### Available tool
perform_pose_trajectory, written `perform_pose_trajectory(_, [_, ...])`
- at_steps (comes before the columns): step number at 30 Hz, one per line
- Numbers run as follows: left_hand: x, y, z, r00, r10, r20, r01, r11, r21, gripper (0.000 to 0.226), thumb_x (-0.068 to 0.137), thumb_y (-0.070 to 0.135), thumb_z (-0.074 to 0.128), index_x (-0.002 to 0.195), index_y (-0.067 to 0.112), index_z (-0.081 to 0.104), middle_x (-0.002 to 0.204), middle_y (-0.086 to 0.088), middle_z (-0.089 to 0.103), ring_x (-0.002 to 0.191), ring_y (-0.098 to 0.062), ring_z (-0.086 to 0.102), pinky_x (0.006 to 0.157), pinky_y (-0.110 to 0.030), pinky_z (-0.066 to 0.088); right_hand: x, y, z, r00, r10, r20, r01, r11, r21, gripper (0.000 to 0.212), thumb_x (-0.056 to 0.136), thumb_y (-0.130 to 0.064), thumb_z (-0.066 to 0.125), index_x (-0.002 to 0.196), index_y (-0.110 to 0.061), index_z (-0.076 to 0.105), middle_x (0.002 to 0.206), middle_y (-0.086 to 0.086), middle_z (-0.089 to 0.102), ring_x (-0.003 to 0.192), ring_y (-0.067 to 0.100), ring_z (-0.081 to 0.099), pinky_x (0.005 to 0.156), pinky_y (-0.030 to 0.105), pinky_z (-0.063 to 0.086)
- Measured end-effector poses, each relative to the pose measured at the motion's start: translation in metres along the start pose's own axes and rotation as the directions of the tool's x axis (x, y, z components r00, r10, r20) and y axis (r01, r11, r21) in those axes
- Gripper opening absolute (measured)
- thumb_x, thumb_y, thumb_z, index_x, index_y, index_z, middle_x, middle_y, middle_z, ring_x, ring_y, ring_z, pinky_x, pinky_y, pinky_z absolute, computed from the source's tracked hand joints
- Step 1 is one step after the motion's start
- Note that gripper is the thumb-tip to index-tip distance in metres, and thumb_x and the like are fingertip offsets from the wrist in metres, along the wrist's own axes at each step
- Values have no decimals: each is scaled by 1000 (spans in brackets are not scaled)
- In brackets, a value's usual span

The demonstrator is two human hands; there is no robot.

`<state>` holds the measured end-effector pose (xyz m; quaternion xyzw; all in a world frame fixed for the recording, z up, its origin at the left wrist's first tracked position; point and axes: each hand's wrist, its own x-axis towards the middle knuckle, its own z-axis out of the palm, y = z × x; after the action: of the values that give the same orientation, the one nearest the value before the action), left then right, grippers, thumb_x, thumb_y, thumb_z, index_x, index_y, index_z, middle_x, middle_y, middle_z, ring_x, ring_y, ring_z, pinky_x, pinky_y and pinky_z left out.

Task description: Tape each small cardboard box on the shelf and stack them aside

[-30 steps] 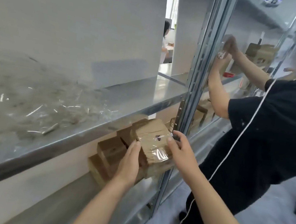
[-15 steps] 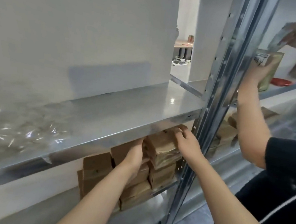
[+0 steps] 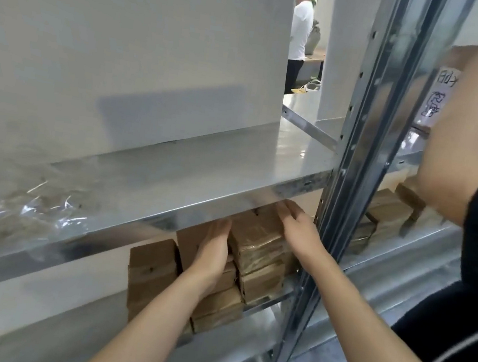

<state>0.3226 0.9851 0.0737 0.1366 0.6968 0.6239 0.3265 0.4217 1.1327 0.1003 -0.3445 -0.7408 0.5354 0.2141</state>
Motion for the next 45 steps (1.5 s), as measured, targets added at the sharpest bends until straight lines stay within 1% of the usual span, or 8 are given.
perform_pose_trajectory(4, [4,-14,-9,999,-24,-37,26,999,43,92,69,95,40,143,41,51,146,13,54,129,-18,56,114,-46,41,-7,-1,-2,999,-25,35,27,998,-58,49,106,-48,36,149,-25,44,150,2,49,138,23,45,98,24,31])
perform_pose_trajectory(8, [-17,-7,-18,995,11,-96,-5,998,59,60,100,65,33,152,35,39,153,10,42,142,-19,42,123,-45,25,-22,-6,-9,981,-194,7,194,976,-104,33,106,-40,41,133,-33,57,127,-15,58,119,5,52,94,16,34])
perform_pose_trajectory(10, [-24,-3,-33,989,60,-135,-71,994,-79,43,105,51,37,140,33,54,149,7,48,135,-18,47,122,-46,28,-34,-9,-10,938,-346,-8,337,919,-202,22,106,-34,43,115,-35,63,114,-18,60,104,-2,53,89,19,39])
perform_pose_trajectory(14, [-42,3,-71,979,104,-177,-168,903,-395,29,108,23,37,103,20,65,131,-8,64,131,-28,54,112,-51,42,-59,-6,4,895,-445,26,440,874,-205,39,104,-38,49,141,-27,55,143,-10,55,132,4,48,110,28,38])
perform_pose_trajectory(19, [-78,-12,-141,985,95,-143,-152,866,-476,48,105,31,38,139,1,53,139,-20,60,128,-33,57,103,-51,47,-101,-22,65,887,-384,257,326,914,243,44,98,-50,46,138,-34,54,141,-14,58,133,1,50,113,31,40])
perform_pose_trajectory(23, [-128,-25,-219,981,114,-154,-171,886,-430,62,91,45,42,136,6,57,136,-18,62,129,-32,55,98,-45,45,-132,-53,146,831,-310,461,70,882,466,47,95,-51,38,132,-30,56,136,-1,64,126,13,59,108,35,45])
perform_pose_trajectory(35, [-388,-89,-522,795,92,-600,-488,684,-542,66,91,56,40,137,13,57,134,-16,65,127,-36,58,109,-54,40,-347,-170,455,494,-242,835,-409,783,469,56,99,-50,30,133,-17,58,132,12,66,124,30,61,111,50,41])
perform_pose_trajectory(45, [-492,-145,-664,519,-119,-846,-690,526,-498,51,102,46,38,138,14,57,131,-13,67,119,-33,63,110,-52,40,-493,-214,643,277,-206,939,-460,829,318,61,91,-54,38,134,-16,59,134,11,63,126,25,59,105,42,47])
